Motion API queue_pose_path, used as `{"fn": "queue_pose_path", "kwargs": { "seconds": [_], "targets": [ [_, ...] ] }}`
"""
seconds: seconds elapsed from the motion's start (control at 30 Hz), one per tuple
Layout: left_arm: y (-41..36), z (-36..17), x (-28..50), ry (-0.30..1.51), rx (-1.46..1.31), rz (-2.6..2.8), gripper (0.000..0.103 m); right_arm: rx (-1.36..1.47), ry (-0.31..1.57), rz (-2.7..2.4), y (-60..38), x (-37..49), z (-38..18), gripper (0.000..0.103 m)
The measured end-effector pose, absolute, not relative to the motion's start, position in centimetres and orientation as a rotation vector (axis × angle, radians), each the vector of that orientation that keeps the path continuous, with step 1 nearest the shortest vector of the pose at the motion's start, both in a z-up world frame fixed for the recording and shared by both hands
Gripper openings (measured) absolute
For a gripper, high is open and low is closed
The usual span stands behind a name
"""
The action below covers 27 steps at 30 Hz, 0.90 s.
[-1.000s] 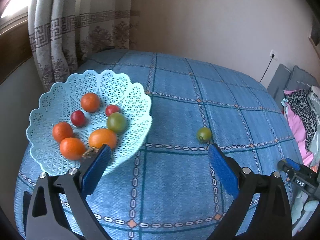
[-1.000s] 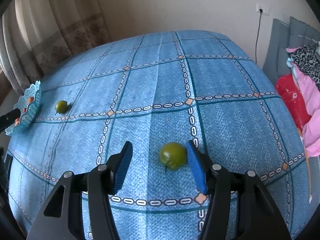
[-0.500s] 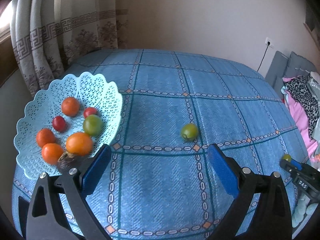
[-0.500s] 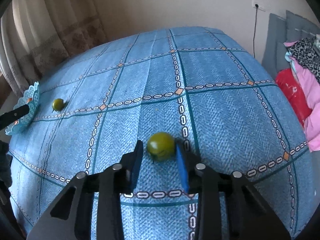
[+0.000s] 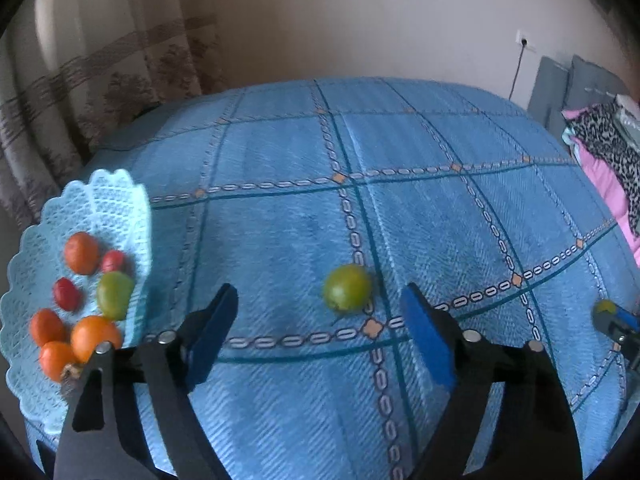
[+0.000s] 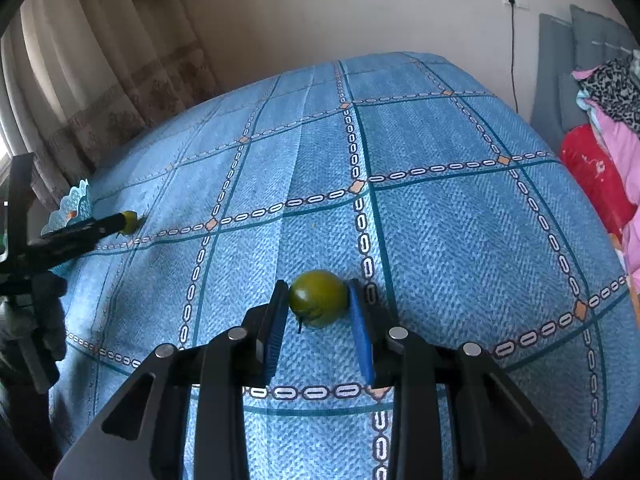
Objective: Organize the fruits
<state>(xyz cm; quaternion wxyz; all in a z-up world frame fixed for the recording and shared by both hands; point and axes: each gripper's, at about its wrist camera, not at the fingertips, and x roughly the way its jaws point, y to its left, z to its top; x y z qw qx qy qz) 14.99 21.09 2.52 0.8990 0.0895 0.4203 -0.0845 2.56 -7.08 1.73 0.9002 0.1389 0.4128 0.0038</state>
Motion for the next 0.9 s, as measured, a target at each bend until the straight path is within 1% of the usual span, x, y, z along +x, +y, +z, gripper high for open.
{"fn": "queue_pose_path", "kwargs": {
  "seconds": [0.07,0.1,0.17,0.23,0.27,0.37,0.43,0.57,0.9],
  "targets": [
    [20.6,2.0,15.4,0.889,0.187,-0.182,0.069,0.293,0.855,0.010,-7.1,2.6,1.7,0.031],
    [20.4,1.7,15.7,0.901,0.186,-0.186,0.067,0.295,0.855,0.011,-7.1,2.6,1.6,0.031],
    [20.1,1.1,16.0,0.917,0.186,-0.195,0.056,0.298,0.855,0.012,-7.1,2.6,1.6,0.031],
    [19.9,0.9,16.2,0.917,0.188,-0.200,0.054,0.301,0.855,0.013,-7.2,2.5,1.7,0.031],
    [19.8,0.9,16.1,0.911,0.187,-0.206,0.046,0.304,0.854,0.013,-7.2,2.5,1.7,0.031],
    [19.8,0.9,16.1,0.908,0.173,-0.222,0.031,0.308,0.852,0.014,-7.2,2.5,1.7,0.031],
    [19.9,1.0,15.9,0.906,0.167,-0.224,0.029,0.308,0.849,0.016,-7.3,2.4,1.8,0.031],
    [20.4,1.5,15.4,0.900,0.150,-0.242,0.029,0.296,0.832,0.017,-6.9,2.0,2.3,0.031],
    [22.4,5.2,12.4,0.794,0.171,-0.210,0.029,0.292,0.778,0.037,-5.4,0.9,4.5,0.031]
  ]
}}
